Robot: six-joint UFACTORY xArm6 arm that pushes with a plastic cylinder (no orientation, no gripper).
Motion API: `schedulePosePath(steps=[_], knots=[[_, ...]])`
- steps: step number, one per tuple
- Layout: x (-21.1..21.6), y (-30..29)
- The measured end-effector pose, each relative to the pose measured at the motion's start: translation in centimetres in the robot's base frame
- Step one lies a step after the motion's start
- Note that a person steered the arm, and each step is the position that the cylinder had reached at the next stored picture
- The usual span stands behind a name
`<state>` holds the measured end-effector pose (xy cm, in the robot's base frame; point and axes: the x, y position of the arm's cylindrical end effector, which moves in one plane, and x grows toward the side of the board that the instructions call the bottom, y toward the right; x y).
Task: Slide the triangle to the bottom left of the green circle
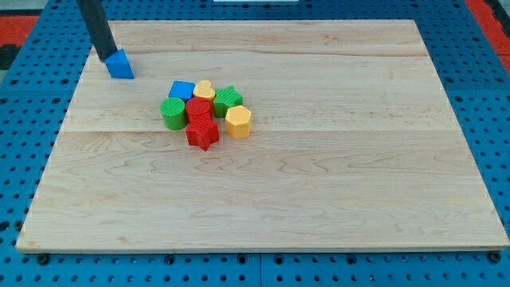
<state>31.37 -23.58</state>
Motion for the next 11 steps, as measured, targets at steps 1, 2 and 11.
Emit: schedulePosePath(steps=[1,2,11], knots=[[3.4,2.5],[0.5,1.8],[12.6,0.8]])
